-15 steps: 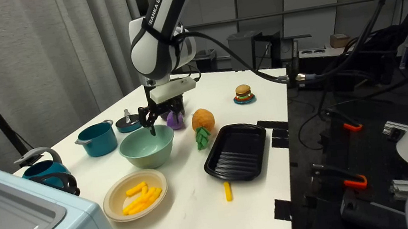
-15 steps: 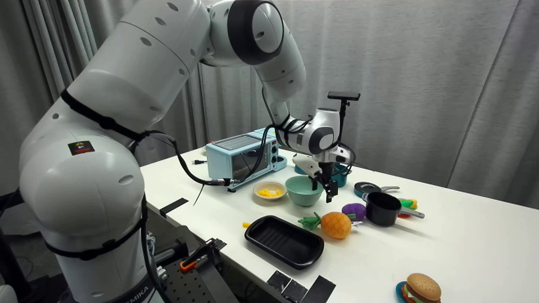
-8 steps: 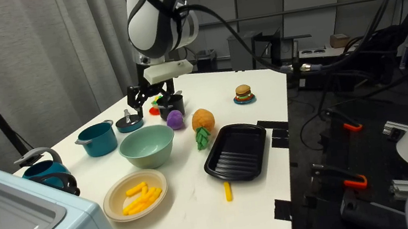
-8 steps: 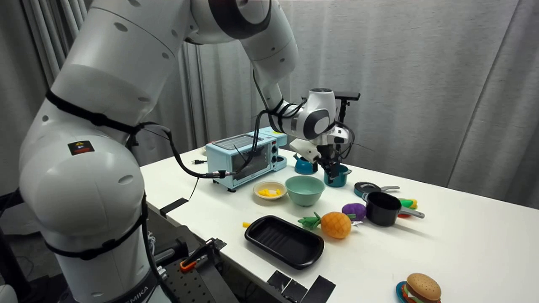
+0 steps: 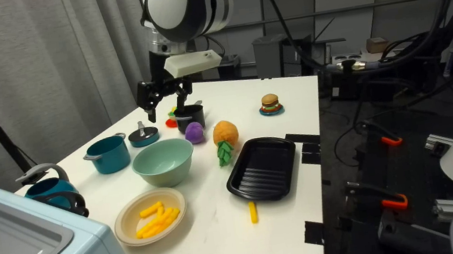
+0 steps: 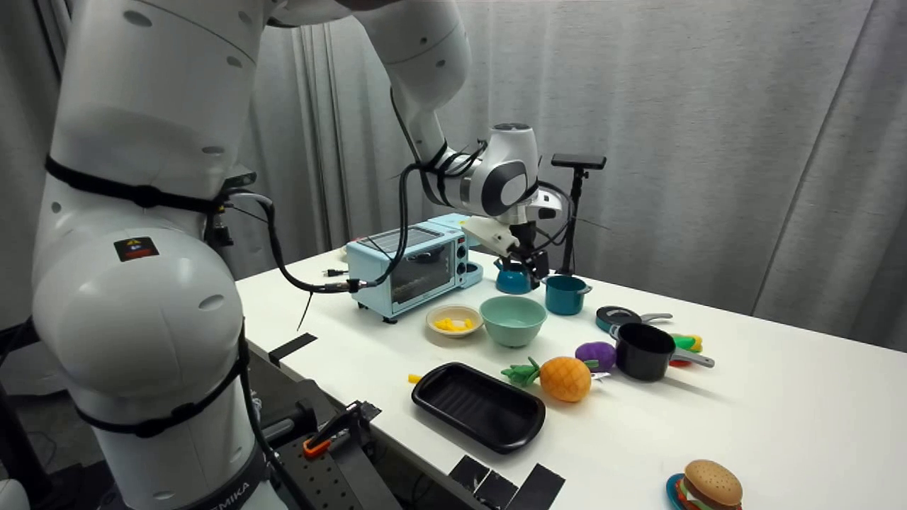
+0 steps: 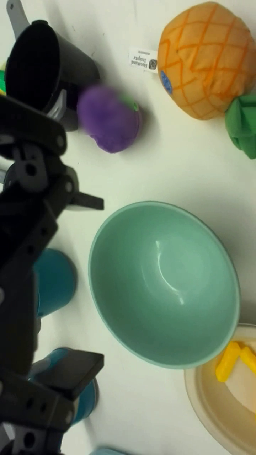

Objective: Pick the bowl of potato fries and pour them onto the plate

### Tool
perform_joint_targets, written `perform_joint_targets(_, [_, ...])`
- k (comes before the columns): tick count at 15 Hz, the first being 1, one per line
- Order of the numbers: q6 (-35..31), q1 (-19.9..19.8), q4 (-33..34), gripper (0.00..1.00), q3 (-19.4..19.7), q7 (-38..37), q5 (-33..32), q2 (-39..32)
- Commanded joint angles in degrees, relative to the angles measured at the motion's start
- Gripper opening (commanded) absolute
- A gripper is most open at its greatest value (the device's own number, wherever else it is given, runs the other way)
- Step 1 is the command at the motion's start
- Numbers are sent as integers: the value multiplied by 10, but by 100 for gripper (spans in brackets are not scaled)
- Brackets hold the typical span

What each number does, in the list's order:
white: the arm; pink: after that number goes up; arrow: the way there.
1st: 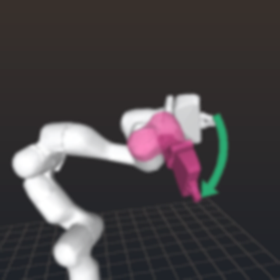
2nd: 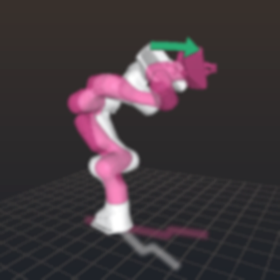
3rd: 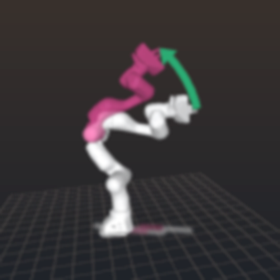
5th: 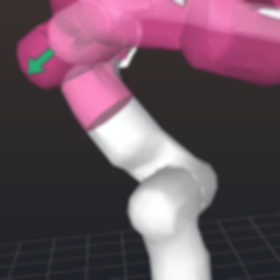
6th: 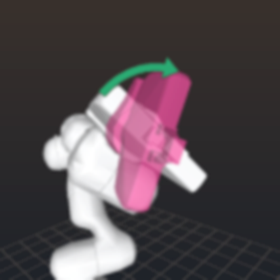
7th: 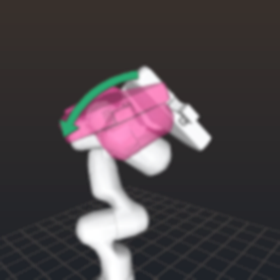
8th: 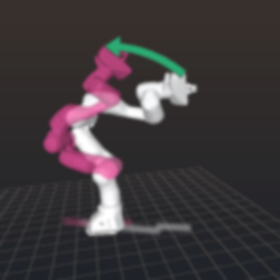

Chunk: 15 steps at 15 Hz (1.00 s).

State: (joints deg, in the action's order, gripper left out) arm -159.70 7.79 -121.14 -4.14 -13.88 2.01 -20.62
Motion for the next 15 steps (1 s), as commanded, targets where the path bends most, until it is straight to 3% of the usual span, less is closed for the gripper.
perform_joint_targets(1, [-22,-10,-63,100,-19,38,23,57])
perform_joint_targets(4, [-26,-23,-94,100,-41,69,54,84])
perform_joint_targets(5, [-10,-2,-55,100,-16,33,23,49])
perform_joint_targets(15, [-10,-2,-59,100,-17,36,26,49])
